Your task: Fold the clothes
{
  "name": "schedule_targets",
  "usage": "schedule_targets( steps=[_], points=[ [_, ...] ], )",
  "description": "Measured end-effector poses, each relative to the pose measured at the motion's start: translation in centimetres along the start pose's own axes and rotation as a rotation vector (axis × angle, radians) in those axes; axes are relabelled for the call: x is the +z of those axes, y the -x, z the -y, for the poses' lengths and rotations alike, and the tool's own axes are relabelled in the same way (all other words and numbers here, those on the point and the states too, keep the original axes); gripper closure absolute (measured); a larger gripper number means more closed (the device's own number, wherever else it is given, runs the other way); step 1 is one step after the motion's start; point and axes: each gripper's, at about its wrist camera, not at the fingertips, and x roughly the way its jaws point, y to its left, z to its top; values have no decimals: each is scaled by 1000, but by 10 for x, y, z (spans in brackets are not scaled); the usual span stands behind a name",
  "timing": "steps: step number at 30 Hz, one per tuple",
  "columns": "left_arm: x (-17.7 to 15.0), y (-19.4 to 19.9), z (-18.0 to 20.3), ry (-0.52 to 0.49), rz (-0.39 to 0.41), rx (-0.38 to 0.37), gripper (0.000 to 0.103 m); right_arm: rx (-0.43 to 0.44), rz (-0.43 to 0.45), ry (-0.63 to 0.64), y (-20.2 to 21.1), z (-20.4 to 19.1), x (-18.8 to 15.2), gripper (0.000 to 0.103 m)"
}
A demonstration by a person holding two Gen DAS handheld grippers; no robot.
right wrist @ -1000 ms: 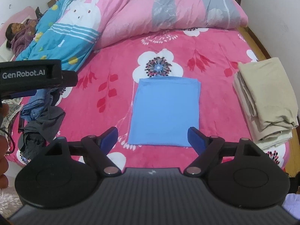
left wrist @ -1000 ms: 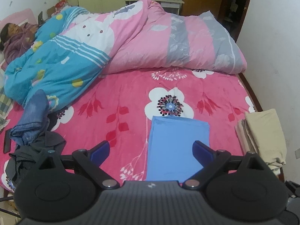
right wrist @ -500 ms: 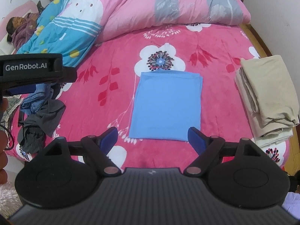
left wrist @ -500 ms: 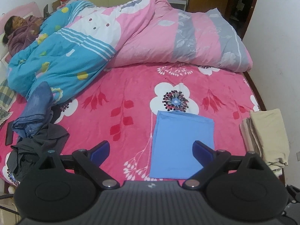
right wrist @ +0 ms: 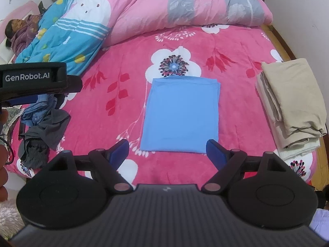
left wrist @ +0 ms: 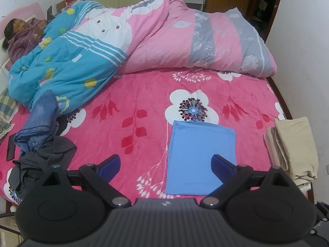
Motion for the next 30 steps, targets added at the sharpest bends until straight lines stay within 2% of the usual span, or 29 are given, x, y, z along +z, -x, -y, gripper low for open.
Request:
schedule_targets(
  steps=[30],
  points=[
    [-3, -11, 8, 18, -48, 10, 7, -14, -30, 4, -8, 0, 1, 20]
  ],
)
